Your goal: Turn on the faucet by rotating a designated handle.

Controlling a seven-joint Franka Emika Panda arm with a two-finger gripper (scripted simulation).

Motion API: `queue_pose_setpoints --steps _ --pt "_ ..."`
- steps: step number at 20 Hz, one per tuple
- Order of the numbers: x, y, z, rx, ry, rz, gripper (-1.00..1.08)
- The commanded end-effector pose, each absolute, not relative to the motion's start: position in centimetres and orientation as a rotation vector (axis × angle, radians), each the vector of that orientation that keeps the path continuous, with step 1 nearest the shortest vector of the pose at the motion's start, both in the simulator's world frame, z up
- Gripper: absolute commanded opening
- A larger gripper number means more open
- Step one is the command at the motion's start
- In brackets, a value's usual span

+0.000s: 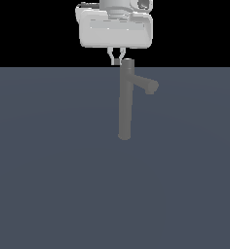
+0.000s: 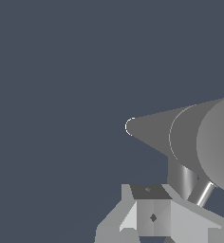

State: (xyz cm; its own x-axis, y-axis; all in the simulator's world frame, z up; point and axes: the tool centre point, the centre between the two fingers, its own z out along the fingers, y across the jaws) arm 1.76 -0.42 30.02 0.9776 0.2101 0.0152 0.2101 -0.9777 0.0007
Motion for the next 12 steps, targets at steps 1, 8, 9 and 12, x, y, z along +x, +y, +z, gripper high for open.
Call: queue_pose_setpoints --steps 1,8,9,12 --pt "1.2 -2.6 30.0 -3.127 -0.308 -0.013 -1.00" --pt "1.2 -2.4 30.0 -3.114 -0.374 -0.021 -1.00" --pt "1.4 -3.0 30.0 -3.115 -0.368 -0.020 -1.00" --pt "2.0 -4.7 30.0 -3.119 -0.349 -0.015 -1.00"
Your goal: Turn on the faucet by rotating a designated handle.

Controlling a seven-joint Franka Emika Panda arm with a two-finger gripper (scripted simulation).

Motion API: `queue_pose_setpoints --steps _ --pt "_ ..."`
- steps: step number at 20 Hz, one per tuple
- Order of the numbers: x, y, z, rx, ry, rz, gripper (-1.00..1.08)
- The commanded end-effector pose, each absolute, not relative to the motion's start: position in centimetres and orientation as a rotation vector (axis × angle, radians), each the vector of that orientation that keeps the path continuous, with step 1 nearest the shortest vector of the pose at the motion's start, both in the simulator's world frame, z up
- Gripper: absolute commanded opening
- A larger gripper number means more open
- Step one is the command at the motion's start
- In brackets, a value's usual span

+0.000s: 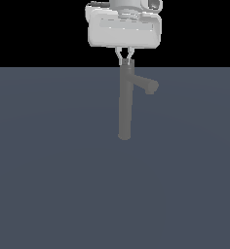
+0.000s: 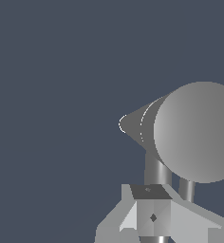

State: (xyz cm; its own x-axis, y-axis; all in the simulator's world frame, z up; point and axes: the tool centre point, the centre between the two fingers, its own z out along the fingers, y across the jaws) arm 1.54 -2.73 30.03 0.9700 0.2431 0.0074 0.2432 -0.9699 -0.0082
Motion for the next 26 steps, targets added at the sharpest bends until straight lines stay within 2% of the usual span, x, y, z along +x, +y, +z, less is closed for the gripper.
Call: queue_pose_setpoints --steps 1,9,10,11,26 --pt "2.1 -5.2 30.0 -3.120 -0.342 -0.013 -1.00" --pt "3.4 -9.5 30.1 -3.128 -0.294 -0.001 -1.00" --pt "3.4 -9.5 30.1 -3.128 -0.294 -0.001 -1.00" --pt "2.3 -5.6 29.9 -3.097 -0.370 0.042 -1.00" --pt "6.7 -8.7 30.0 -3.120 -0.313 0.012 -1.00"
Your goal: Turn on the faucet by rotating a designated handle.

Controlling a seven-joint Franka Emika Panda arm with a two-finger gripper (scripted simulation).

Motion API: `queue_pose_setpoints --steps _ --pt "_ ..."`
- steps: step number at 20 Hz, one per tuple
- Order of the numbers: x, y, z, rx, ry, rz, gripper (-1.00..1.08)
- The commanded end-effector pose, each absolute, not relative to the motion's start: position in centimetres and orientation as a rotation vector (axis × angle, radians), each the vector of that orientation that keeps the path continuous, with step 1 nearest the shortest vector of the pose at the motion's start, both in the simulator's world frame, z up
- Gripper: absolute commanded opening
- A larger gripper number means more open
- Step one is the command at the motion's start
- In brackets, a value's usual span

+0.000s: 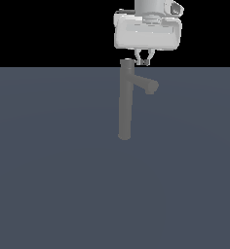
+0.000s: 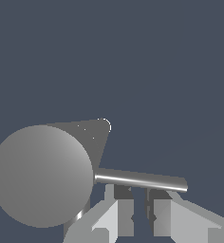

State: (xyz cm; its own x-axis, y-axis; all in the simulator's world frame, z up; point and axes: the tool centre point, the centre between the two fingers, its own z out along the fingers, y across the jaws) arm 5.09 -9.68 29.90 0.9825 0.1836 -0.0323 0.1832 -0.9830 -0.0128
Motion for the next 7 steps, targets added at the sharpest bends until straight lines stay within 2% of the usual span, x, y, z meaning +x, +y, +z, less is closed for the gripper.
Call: queue_pose_setpoints --steps 1,7 --pt "7.0 -8.9 30.0 -3.121 -0.310 0.010 -1.00" --pt "8.3 -9.9 30.1 -3.128 -0.292 0.001 -1.00"
